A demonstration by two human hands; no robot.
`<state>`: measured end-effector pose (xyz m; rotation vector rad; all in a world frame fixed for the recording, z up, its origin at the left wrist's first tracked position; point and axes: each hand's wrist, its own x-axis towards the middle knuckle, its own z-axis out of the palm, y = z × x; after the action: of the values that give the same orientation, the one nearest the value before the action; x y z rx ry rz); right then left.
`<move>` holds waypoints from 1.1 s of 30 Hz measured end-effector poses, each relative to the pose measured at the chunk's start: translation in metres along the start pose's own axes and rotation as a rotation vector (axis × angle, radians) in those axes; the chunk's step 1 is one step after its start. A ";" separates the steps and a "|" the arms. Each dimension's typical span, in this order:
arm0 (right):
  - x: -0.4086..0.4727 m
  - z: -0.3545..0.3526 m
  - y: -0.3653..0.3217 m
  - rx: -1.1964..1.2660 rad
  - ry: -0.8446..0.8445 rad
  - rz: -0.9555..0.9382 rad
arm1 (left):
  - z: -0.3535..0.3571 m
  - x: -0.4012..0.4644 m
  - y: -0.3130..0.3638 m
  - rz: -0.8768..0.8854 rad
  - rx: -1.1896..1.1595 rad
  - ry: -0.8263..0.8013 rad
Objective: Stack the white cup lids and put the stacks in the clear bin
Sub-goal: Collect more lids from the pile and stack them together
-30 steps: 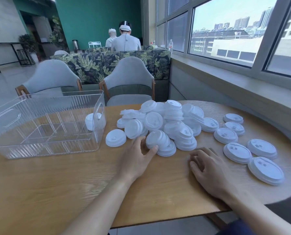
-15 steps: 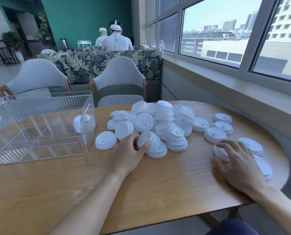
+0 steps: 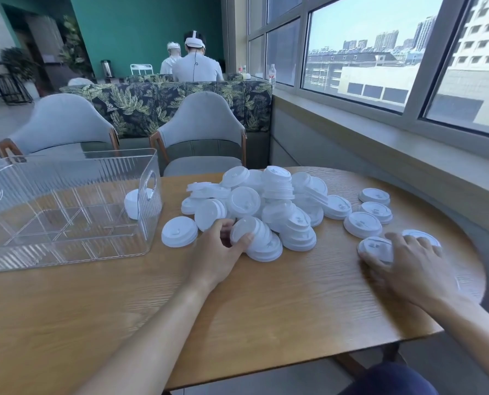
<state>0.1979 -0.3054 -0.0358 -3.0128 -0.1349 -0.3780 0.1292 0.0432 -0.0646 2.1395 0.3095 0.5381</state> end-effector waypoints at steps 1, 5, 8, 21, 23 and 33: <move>0.000 0.000 -0.001 0.012 -0.003 0.000 | 0.000 0.000 0.000 0.002 -0.011 0.003; -0.004 0.002 -0.005 0.106 0.012 -0.021 | -0.002 -0.003 0.001 0.024 -0.060 0.028; -0.013 0.001 -0.014 0.207 0.047 -0.064 | -0.004 -0.006 -0.001 0.053 -0.087 0.074; -0.065 0.011 -0.102 0.597 -0.064 -0.493 | -0.041 -0.033 -0.013 0.081 -0.017 0.072; -0.069 0.012 -0.115 0.618 -0.085 -0.539 | -0.053 -0.038 -0.019 0.086 0.038 0.066; -0.074 0.018 -0.153 0.694 -0.262 -0.660 | -0.095 -0.050 -0.040 0.106 0.285 0.024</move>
<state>0.1158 -0.1570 -0.0577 -2.2372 -1.0473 0.0365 0.0383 0.1128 -0.0615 2.4373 0.3024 0.6102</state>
